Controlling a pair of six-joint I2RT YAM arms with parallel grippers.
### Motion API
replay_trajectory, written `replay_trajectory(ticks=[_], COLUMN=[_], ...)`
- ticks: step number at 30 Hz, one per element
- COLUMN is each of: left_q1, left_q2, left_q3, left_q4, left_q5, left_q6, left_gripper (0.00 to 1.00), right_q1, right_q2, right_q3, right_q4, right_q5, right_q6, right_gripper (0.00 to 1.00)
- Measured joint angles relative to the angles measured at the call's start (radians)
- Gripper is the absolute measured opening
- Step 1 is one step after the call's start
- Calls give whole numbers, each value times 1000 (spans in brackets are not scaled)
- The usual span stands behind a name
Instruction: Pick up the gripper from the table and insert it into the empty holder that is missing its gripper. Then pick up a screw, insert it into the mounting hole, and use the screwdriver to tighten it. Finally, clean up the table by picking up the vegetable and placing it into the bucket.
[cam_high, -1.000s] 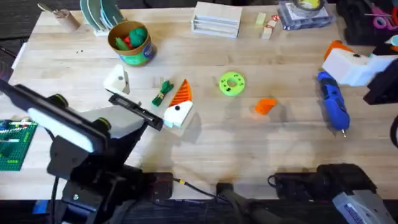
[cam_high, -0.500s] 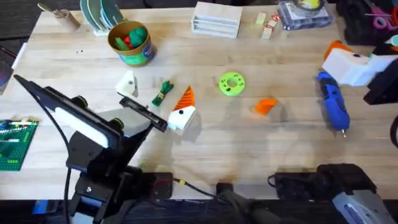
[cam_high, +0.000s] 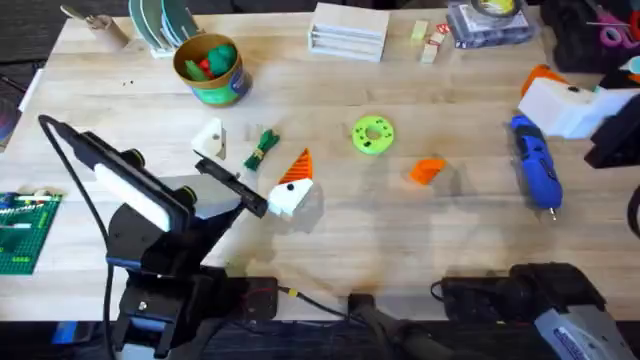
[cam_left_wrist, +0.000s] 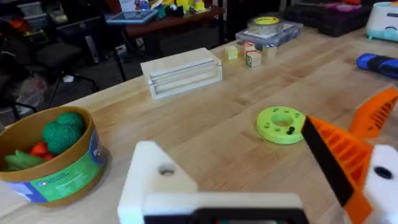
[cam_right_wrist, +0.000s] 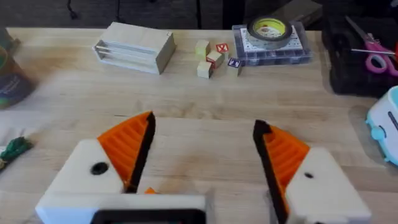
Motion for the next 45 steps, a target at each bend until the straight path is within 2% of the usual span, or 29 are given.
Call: replay_trajectory(ticks=[35, 39, 45], left_q1=[0, 0, 0], left_q2=[0, 0, 0], left_q3=[0, 0, 0], left_q4=[0, 0, -8], left_q5=[27, 107, 351], left_q6=[0, 0, -2], left_gripper=[993, 993, 993], right_q1=[0, 0, 0], right_q2=[0, 0, 0], right_q3=[0, 0, 0], right_q4=[0, 0, 0], right_q5=[0, 0, 0], right_q6=[0, 0, 0], right_gripper=[992, 992, 992])
